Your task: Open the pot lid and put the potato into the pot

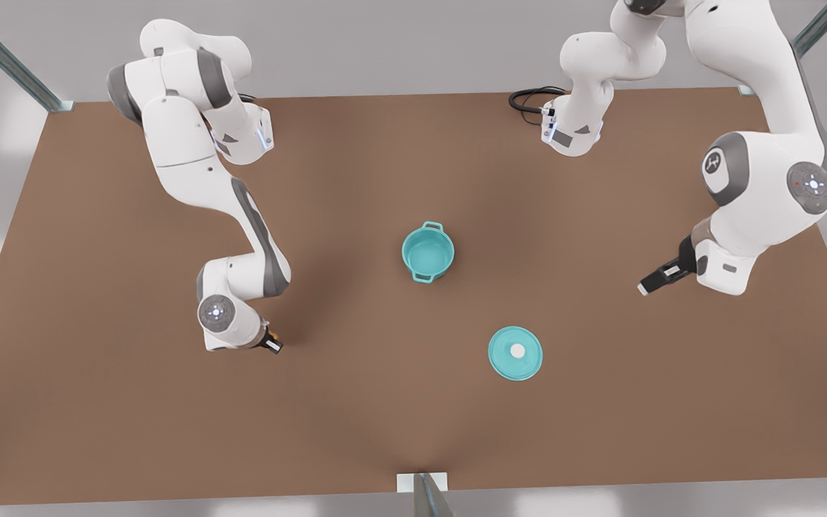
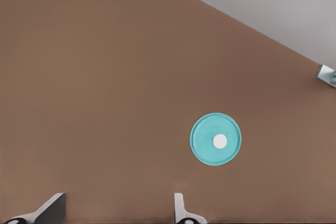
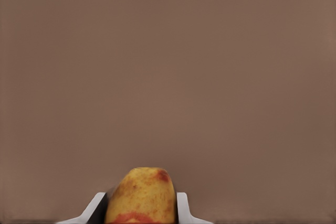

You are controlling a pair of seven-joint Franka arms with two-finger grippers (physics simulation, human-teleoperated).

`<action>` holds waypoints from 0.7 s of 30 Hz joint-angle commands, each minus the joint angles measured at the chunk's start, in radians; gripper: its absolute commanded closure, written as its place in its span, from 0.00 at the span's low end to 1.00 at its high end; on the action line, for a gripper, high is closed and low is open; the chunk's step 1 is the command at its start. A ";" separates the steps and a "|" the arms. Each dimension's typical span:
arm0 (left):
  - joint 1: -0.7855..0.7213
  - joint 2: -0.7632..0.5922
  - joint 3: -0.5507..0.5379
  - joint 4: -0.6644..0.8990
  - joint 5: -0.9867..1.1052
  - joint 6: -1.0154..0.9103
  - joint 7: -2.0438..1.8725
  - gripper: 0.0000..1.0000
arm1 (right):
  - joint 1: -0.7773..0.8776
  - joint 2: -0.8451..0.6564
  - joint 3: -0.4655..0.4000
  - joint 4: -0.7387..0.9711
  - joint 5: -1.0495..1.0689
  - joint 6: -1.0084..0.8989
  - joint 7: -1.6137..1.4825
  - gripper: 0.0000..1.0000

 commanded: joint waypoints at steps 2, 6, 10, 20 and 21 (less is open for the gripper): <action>-0.003 0.001 -0.001 0.003 0.011 -0.039 0.461 0.00 | 0.000 -0.015 0.002 0.000 0.003 -0.038 0.023 0.46; -0.003 0.018 -0.001 0.059 0.009 -0.033 0.463 0.00 | 0.000 -0.025 0.004 0.000 0.005 -0.046 0.027 0.46; 0.001 0.065 0.001 0.085 0.036 -0.047 0.478 0.00 | 0.002 -0.046 0.017 0.000 0.006 -0.075 0.052 0.46; -0.008 0.079 -0.001 0.087 0.028 -0.033 0.478 0.00 | 0.084 -0.129 0.082 0.003 0.048 -0.133 0.164 0.46; -0.008 0.079 -0.001 0.087 0.028 -0.034 0.478 0.00 | 0.106 -0.133 0.082 0.003 0.051 -0.138 0.175 0.47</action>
